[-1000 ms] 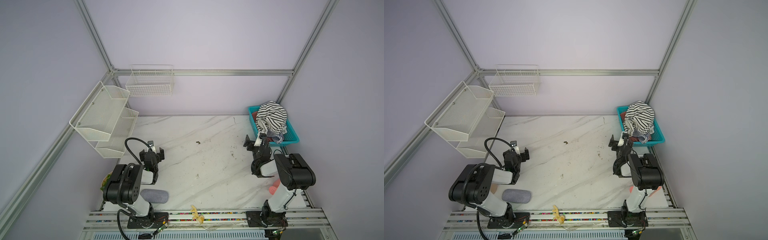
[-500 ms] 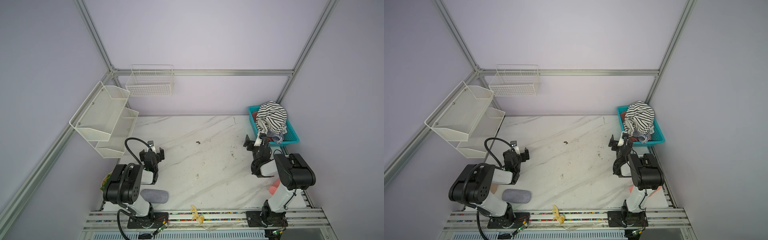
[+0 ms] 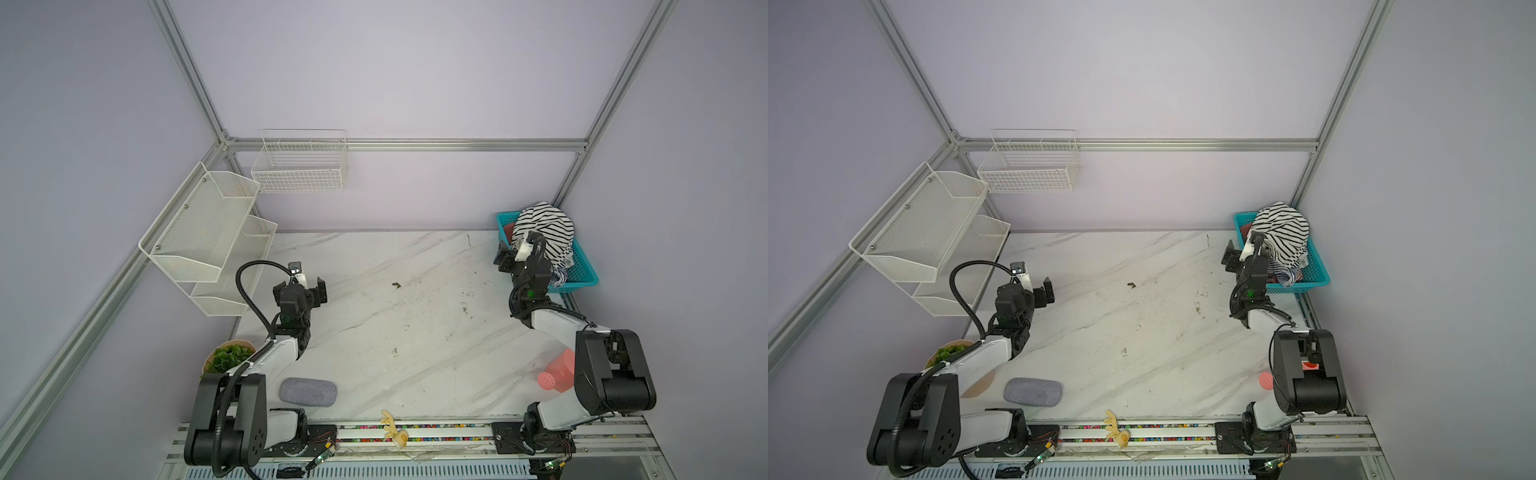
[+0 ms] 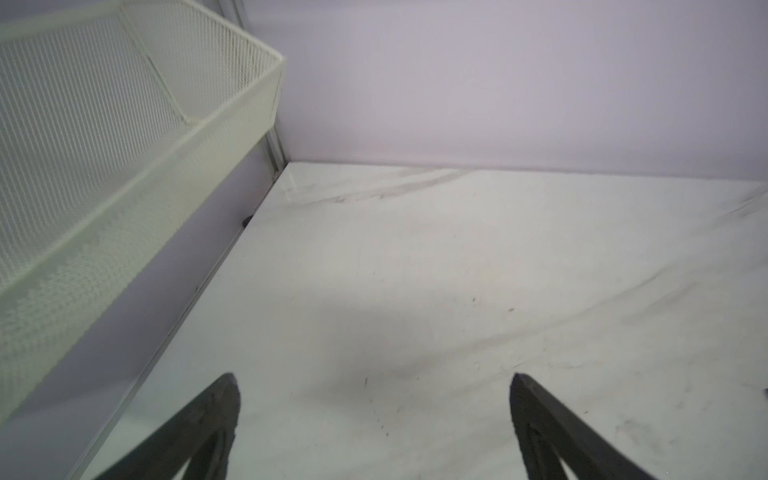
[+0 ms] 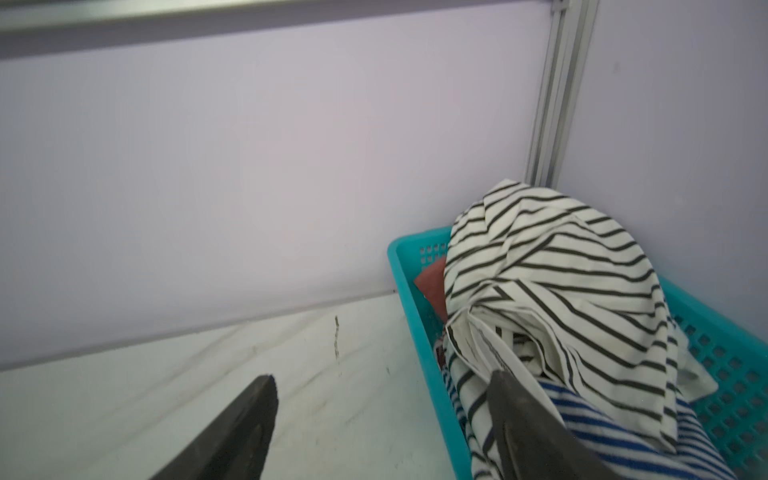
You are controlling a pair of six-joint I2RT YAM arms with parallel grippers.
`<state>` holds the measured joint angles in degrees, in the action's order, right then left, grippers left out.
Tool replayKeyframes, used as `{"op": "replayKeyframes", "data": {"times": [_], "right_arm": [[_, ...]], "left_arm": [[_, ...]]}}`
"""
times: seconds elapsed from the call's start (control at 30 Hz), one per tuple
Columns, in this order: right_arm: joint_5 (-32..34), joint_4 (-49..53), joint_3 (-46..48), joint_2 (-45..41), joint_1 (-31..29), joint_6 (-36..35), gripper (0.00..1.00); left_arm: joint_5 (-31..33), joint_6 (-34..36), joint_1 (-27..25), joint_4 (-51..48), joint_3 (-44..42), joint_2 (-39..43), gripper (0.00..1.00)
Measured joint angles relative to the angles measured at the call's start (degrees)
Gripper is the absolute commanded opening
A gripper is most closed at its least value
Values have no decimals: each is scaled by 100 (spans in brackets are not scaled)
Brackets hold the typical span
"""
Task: Fold and stack the tank tops
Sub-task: 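Reach the right gripper into the teal basket and grasp the black-white striped top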
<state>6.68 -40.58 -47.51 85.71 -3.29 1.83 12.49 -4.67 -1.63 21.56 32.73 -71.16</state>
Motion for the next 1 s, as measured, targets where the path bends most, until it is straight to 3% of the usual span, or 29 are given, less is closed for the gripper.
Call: {"op": "replayKeyframes", "data": {"times": [0.17,0.3,0.43,0.67,1.0], "right_arm": [[-85,1491,-1257,149,109,157,91],[-293,2697,-2328,874,472,243,90],[-490,3609,-3005,1602,942,363,89],[-949,4666,-4157,2675,1517,568,85],[-1862,5394,-5029,3438,1711,693,85]], "left_arm": [[-1285,-695,-37,-940,437,466,97],[-2330,-1150,-260,-1596,553,490,97],[-2940,-1423,-669,-2039,632,492,97],[-3340,-1731,-1248,-2280,649,490,97],[-3390,-1897,-1735,-2389,737,448,97]]}}
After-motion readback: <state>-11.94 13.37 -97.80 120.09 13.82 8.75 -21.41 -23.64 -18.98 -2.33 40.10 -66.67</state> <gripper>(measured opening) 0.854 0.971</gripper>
